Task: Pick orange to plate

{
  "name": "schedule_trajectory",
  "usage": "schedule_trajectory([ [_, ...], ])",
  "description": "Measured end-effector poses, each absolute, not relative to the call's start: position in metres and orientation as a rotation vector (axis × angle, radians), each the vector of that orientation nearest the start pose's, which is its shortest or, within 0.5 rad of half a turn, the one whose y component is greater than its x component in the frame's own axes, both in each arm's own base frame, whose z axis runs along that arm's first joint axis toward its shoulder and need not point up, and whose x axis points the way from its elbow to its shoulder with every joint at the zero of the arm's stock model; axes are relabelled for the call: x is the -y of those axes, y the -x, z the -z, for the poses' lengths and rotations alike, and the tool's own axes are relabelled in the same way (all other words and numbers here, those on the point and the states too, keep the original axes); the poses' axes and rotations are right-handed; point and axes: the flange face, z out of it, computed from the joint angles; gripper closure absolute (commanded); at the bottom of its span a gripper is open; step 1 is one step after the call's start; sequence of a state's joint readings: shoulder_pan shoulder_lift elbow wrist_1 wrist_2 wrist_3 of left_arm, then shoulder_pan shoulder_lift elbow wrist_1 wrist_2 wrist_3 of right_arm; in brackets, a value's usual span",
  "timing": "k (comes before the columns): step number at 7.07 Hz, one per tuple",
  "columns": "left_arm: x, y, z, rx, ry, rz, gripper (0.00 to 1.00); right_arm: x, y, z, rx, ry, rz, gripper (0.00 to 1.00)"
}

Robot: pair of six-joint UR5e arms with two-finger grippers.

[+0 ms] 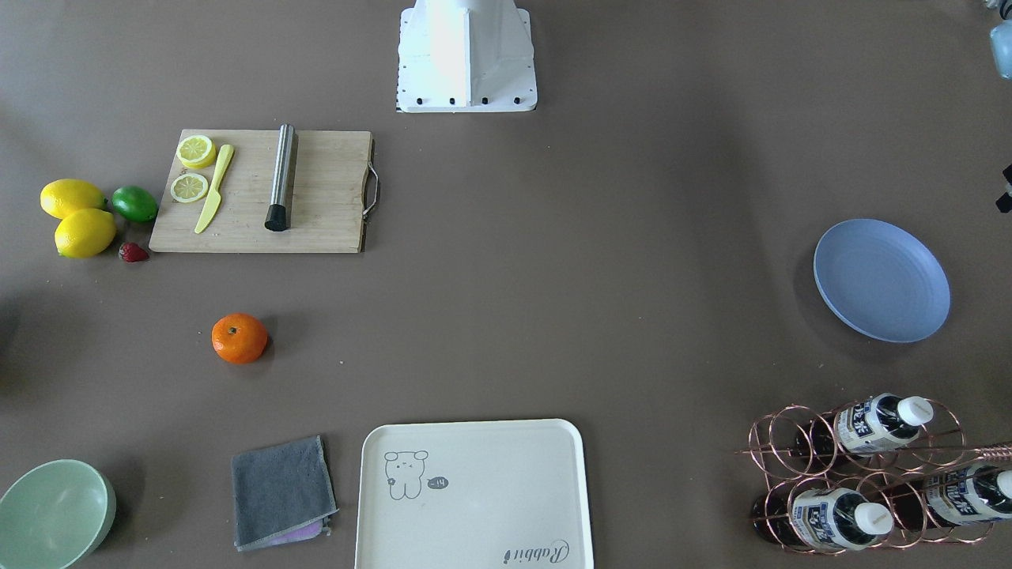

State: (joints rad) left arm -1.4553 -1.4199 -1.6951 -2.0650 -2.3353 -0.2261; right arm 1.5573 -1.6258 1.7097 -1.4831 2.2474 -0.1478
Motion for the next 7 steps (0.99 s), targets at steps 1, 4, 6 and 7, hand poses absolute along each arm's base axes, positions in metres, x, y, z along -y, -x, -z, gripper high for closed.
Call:
schedule_trajectory([
  [1,0.454,0.011,-0.612,-0.823,-0.308,-0.077,0.02,0.48,-0.065,-0.615,0.654,-0.207,0.211,0.0],
  [4,0.451,0.007,-0.612,-0.85,-0.298,-0.092,0.02,0.48,-0.064,-0.621,0.652,-0.194,0.205,0.0],
  [6,0.45,-0.003,-0.613,-0.855,-0.287,-0.114,0.02,0.48,-0.064,-0.623,0.657,-0.19,0.204,0.0],
  [7,0.452,-0.01,-0.613,-0.854,-0.283,-0.127,0.02,0.48,-0.064,-0.623,0.659,-0.189,0.204,0.0],
])
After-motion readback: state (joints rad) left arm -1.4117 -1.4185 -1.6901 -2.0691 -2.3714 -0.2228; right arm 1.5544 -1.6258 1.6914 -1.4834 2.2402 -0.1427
